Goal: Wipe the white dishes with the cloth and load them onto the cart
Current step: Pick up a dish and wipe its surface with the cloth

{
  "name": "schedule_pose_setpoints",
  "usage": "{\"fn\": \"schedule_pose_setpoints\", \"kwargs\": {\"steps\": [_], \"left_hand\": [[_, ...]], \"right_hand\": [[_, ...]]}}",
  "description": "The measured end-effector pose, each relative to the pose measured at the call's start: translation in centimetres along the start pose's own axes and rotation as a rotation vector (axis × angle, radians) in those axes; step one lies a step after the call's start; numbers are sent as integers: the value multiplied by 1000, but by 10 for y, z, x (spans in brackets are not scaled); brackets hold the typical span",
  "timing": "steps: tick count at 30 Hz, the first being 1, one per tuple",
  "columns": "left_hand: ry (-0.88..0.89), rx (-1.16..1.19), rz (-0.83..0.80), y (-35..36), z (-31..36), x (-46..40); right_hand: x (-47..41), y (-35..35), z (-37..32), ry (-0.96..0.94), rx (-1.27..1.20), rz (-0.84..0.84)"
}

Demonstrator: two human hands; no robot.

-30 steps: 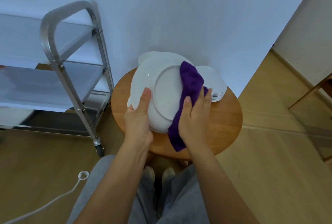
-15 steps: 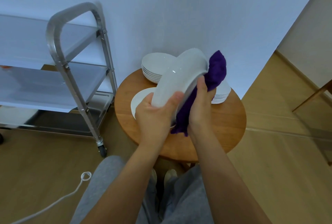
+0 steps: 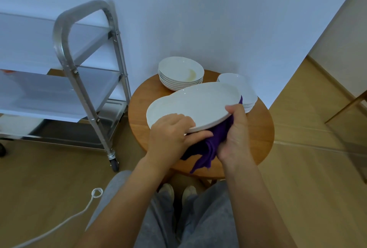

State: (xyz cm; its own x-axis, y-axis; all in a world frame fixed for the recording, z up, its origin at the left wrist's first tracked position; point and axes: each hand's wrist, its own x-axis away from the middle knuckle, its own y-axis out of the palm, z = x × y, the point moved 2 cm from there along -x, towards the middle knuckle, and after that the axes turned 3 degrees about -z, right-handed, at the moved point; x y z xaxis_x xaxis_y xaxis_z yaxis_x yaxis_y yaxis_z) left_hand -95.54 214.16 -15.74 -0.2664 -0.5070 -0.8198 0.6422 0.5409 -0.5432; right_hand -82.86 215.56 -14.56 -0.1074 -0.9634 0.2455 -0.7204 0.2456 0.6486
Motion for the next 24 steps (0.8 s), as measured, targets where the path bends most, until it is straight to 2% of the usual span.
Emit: {"fn": "schedule_pose_setpoints", "kwargs": {"steps": [1, 2, 5, 6, 8, 9, 10, 12, 14, 15, 17, 20, 22, 24], "left_hand": [[-116, 100, -9, 2, -4, 5], [-324, 239, -27, 1, -9, 6], [-1049, 553, -16, 1, -33, 15], [-1279, 807, -11, 3, -40, 16], [-1519, 1408, 50, 6, -48, 18], [-1559, 1526, 81, 6, -48, 20], [-1560, 1532, 99, 6, -48, 22], [-1550, 1441, 174, 8, -48, 28], [-1553, 1335, 241, 7, -49, 31], [-1557, 1284, 245, 8, -49, 31], [-1541, 1226, 204, 10, -46, 33], [-1490, 1211, 113, 16, -32, 30], [-1444, 1183, 68, 20, -25, 27], [-1359, 1157, 64, 22, -23, 25]], "right_hand": [[-1, -2, 1, -15, -33, -11], [-1, -6, 0, -9, -69, -42], [-2, -22, 1, -13, -95, -32], [-1, -28, 2, -12, -90, -37], [0, -33, 2, 23, -28, -85], [2, -33, 1, 59, 37, -80], [2, -36, -1, 85, 140, -32], [-5, -47, -6, 41, 420, 171], [-9, -56, -15, -167, 636, 384], [-11, -57, -19, -297, 748, 413], [-13, -45, -20, -474, 984, 337], [-27, -21, 1, -532, 1378, 181], [-34, -7, 14, -554, 1639, 225], [-37, 4, 24, -574, 1688, 222]]}}
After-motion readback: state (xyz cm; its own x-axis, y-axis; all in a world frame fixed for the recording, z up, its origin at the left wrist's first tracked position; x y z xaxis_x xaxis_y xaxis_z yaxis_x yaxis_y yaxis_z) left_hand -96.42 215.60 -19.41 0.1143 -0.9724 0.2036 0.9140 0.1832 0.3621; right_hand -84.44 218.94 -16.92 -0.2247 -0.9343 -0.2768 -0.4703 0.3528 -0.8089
